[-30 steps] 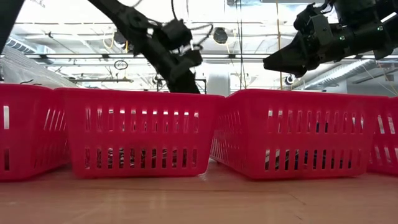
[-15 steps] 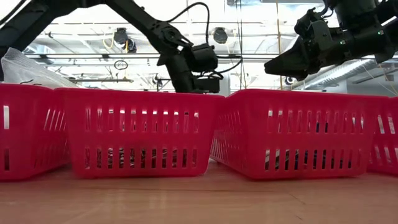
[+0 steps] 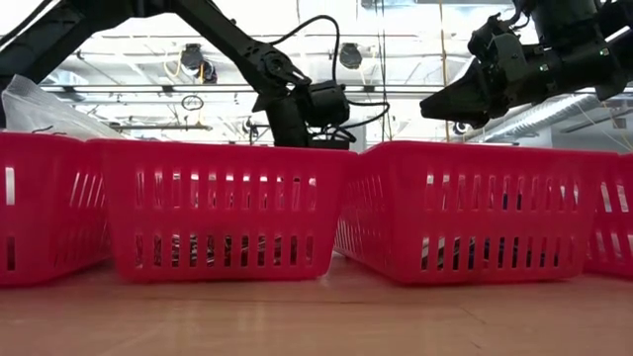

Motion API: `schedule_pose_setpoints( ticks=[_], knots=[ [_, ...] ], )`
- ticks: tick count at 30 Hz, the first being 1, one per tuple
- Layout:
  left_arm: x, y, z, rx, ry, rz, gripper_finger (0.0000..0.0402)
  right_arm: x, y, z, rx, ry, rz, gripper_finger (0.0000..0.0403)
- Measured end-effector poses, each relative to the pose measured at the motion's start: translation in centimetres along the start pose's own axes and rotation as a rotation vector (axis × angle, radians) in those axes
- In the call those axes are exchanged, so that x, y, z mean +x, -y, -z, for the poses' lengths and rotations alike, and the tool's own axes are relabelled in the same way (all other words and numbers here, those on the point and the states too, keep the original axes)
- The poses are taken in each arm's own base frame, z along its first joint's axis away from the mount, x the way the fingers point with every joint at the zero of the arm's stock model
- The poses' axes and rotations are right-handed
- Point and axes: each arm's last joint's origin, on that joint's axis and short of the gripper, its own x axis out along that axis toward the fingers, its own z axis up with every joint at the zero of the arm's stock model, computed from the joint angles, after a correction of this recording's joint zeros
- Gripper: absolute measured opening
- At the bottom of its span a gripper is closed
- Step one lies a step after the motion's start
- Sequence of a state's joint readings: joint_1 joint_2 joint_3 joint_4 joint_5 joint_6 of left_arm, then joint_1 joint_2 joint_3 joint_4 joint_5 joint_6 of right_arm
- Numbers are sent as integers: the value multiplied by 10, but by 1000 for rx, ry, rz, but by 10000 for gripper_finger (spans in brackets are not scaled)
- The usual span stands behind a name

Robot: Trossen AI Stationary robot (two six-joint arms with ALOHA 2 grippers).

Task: Pick & Place Travel size toiletries
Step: Put the silver nail cutter into the middle left red bin

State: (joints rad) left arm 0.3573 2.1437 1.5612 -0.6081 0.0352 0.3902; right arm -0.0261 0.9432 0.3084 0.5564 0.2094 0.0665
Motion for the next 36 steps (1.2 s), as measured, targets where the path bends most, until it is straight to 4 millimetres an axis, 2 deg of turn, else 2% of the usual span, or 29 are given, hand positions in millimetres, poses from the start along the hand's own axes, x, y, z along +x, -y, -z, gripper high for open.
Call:
schedule_pose_setpoints(
  ticks=[9,17,26,30,33,36],
  knots=[
    [-1,4,4,8,-46,19,218,0,0,0,1,2,-1,130],
    [-8,6,2,5,-62,122,218,0,0,0,18,4,-1,130],
    [-8,5,3,29,-78,82,218,0,0,-1,29,8,2,130],
    [-33,7,0,-73,-64,64,218,4,4,-4,55,-29,77,130],
    [-60,7,-7,-136,78,169,218,17,11,-16,59,-121,130,130],
    [-90,12,-14,-125,244,178,218,39,15,-29,27,-203,169,130]
  ],
)
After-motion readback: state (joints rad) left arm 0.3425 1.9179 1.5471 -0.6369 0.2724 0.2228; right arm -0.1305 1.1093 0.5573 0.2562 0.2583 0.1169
